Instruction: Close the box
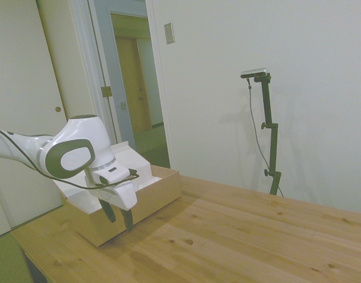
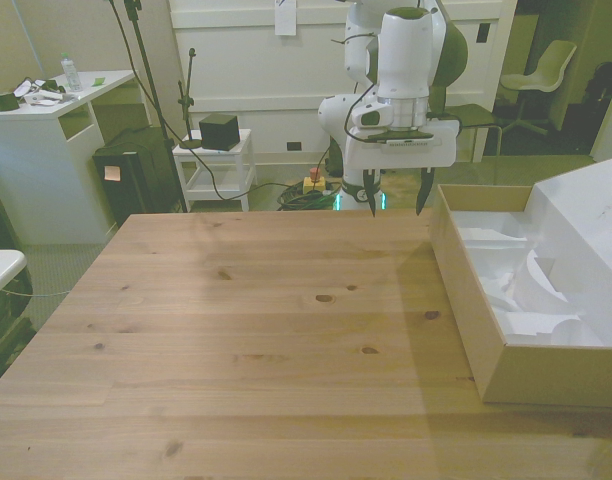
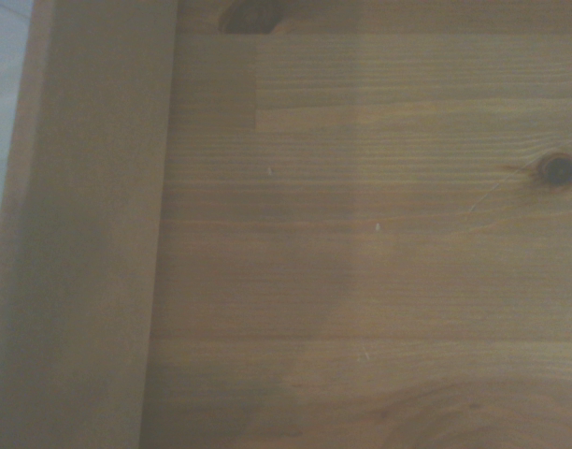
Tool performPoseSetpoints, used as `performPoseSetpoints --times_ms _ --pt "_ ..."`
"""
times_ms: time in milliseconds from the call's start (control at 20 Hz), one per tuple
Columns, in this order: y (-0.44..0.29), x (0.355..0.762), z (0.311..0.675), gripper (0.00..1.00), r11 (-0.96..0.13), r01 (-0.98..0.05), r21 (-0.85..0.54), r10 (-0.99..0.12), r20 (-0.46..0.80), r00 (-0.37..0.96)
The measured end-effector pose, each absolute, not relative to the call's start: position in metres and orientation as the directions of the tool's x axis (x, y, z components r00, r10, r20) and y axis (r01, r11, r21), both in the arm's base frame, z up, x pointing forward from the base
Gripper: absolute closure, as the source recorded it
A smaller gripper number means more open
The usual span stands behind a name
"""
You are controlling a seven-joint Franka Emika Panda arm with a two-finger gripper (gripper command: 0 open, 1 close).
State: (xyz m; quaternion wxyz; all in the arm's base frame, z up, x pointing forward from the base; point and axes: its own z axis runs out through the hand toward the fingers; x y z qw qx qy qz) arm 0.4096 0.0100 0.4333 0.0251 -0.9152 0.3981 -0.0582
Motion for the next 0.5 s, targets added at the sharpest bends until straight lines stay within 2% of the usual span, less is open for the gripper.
performPoseSetpoints --times_ms 150,250,500 --pt "0.009 0.41 0.433 0.0 -0.681 -0.726 -0.096 -0.732 0.089 0.675" --pt "0.014 0.41 0.448 0.0 -0.688 -0.715 -0.124 -0.726 0.116 0.678" --pt "0.065 0.405 0.534 0.0 -0.765 -0.601 -0.229 -0.643 0.244 0.726"
